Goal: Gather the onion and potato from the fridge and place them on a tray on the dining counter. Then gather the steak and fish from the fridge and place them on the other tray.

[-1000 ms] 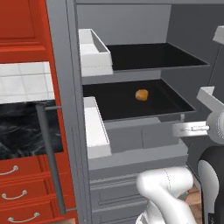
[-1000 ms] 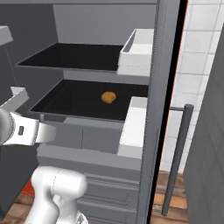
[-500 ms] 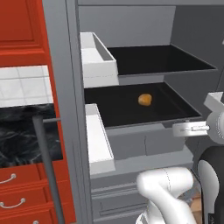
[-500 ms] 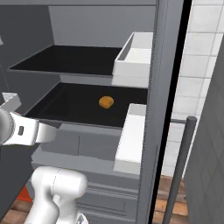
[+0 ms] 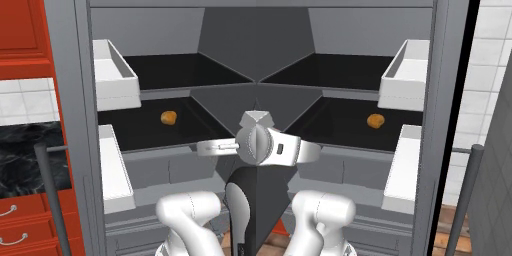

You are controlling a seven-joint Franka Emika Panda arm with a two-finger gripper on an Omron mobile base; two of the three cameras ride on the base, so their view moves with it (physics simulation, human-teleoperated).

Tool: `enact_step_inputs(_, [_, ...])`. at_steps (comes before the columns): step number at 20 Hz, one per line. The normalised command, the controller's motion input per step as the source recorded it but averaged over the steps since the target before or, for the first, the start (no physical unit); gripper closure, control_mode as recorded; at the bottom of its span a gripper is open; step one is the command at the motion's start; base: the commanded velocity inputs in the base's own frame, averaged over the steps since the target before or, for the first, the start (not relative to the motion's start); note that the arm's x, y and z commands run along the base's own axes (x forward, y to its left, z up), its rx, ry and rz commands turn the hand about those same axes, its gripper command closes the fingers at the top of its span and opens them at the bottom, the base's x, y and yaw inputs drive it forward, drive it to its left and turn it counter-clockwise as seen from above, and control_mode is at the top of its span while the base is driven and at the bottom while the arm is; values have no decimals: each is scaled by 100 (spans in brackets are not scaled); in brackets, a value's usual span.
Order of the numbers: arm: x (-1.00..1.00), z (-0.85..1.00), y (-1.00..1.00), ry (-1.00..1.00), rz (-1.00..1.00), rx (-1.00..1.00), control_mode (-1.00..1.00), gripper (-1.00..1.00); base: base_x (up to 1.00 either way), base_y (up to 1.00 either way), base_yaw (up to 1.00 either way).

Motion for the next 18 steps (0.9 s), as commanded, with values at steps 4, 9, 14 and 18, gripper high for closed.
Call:
enact_step_inputs(4, [0, 0, 0, 0, 0, 0, 100, -100, 0, 0, 0])
enact_step_inputs(9, [5, -11, 0, 0, -2, 0, -100, -100, 4, 0, 0])
enact_step_inputs(14, [18, -32, 0, 0, -9, 0, -100, -100, 0, 0, 0])
enact_step_inputs(18, [37, -19, -1, 0, -6, 0, -100, -100, 0, 0, 0])
